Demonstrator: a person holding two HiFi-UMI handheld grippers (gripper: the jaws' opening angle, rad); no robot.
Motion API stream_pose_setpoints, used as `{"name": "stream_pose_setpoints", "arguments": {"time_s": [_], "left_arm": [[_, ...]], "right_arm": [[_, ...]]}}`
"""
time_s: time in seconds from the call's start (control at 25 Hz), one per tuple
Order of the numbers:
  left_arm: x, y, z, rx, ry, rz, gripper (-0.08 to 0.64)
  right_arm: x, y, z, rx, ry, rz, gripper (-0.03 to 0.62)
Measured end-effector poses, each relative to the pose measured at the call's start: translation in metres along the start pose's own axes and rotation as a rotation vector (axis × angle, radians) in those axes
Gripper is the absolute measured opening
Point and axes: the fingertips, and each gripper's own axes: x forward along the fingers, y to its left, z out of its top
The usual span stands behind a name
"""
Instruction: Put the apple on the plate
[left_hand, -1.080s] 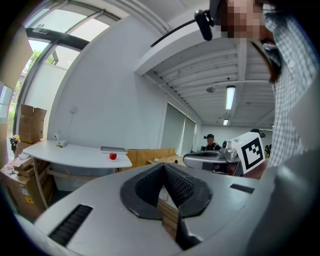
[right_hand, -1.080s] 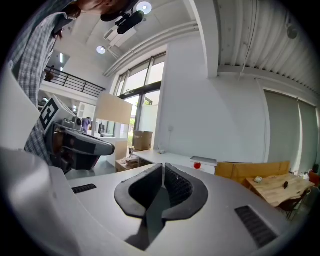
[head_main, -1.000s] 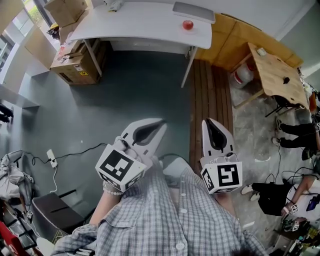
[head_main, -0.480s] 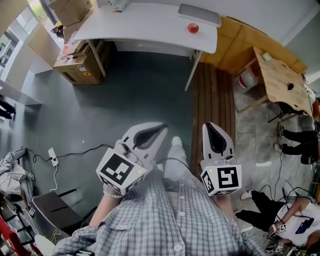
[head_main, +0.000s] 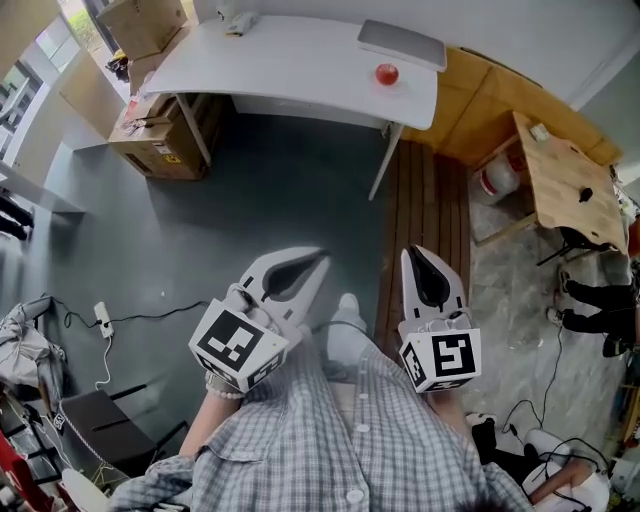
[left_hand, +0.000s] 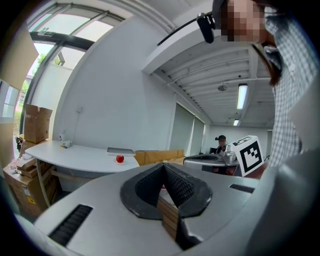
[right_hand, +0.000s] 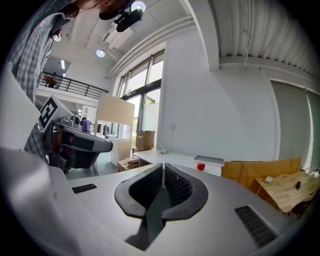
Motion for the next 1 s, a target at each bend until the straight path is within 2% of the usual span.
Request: {"name": "stream_pose_setpoints", "arguments": {"time_s": [0.8,1.0], "left_arm": [[0.105,0.030,0.039,0.017,-0.044,0.138,0.009],[0.122,0.035,0.045,0.019,-0.061,0.166,0.009]], "right_arm": [[0.083,-0.105,0.021,-0.026,-0.053,0.123,0.029],[0.096,-0.132,0.025,0.031,-0.073,0.122,0.029]]}}
